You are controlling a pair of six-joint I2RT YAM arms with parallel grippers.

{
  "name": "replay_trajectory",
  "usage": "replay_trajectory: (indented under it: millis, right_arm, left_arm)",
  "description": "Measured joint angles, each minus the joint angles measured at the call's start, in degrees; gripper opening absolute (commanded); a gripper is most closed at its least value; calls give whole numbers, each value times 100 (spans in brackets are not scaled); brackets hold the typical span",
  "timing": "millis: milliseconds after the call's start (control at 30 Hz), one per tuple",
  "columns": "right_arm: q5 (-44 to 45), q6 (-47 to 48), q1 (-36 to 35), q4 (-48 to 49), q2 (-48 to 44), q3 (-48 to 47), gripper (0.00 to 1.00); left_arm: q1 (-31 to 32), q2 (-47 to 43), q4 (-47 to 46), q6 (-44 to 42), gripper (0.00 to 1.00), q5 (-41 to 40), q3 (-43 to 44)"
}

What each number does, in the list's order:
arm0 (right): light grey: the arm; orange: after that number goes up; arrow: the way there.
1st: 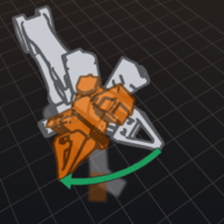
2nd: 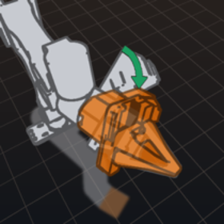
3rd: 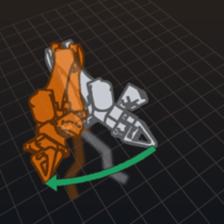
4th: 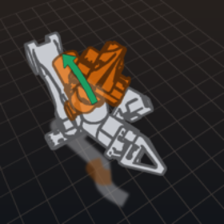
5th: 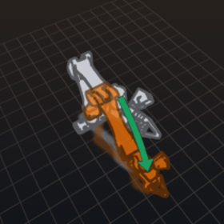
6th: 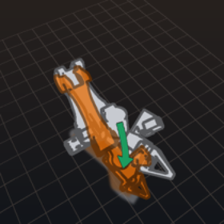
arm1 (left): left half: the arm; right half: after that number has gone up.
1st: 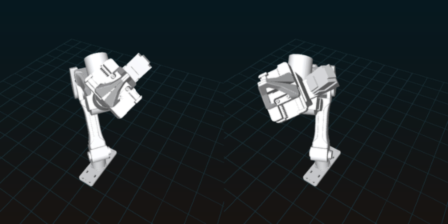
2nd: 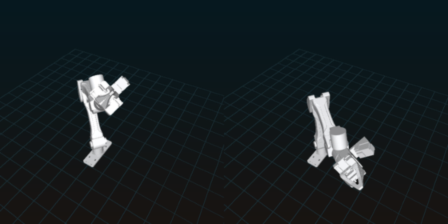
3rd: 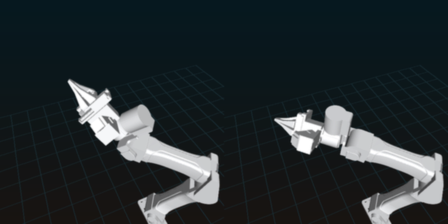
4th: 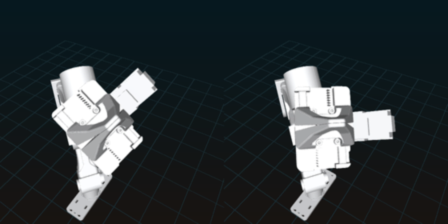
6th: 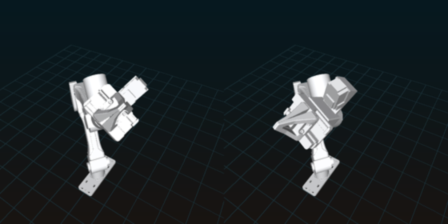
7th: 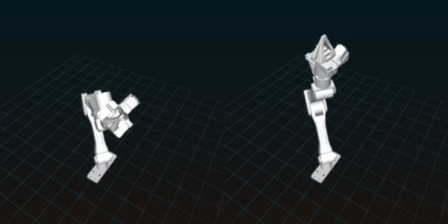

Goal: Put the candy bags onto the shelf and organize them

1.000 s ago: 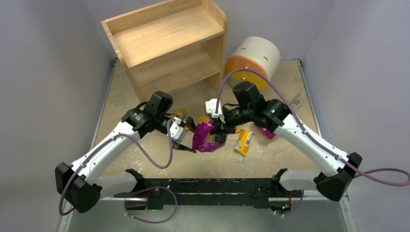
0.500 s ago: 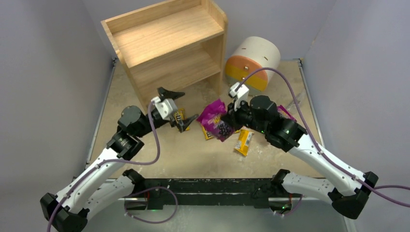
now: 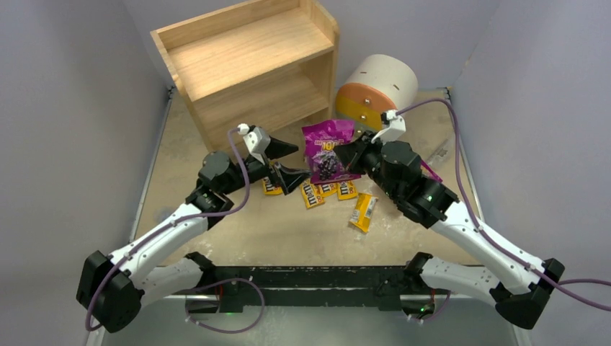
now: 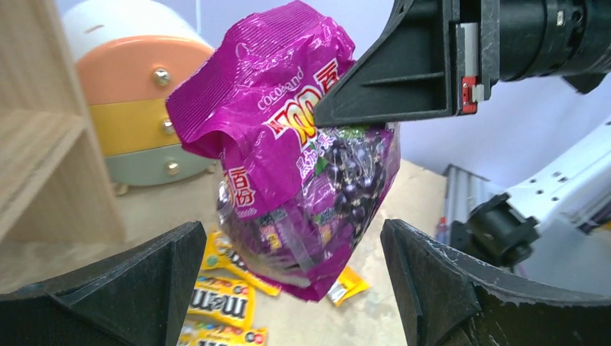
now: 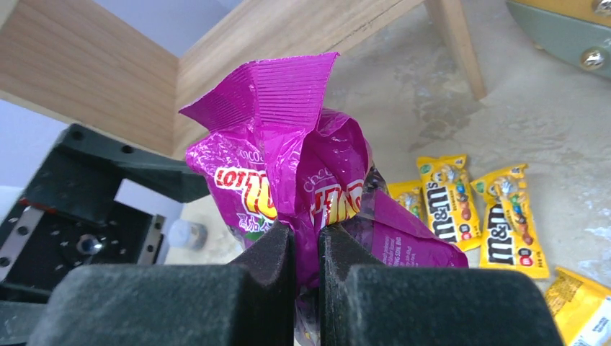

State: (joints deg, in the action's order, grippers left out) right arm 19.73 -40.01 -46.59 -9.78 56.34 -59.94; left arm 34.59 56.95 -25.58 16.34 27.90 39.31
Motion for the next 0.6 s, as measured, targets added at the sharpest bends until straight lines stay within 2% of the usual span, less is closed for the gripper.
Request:
replay_trajectory:
  millis: [267,333,367,400,467,567,600]
  right_arm:
    - [-450,-308,-2,153,-118,140,0]
    - [-566,-313,0,157,-118,146,0]
    - [-616,-313,4,166,-118,146,0]
    - [-656,-313,11,177,-118,146,0]
    - [-745,-308,9,219,-120,146,0]
    - [-754,-308,11,302,-125,146,1]
    - [-734,-302,13,313,-125,146,9]
  left_arm:
    - [2,1034,-1152,1095,98,822,94]
    - [-7,1215,-1296,1252,82,968,164]
    - [-7,1263,-1364,1307,70,1016,179]
    - [-9,1285,-1419,1368,53,1051,181]
    - [-28,1303,-1517,1491,32,1084,181]
    - [-70,1314,-1672,1648,9,1132,181]
    - [-72,1314,-1714,1714,2,1134,181]
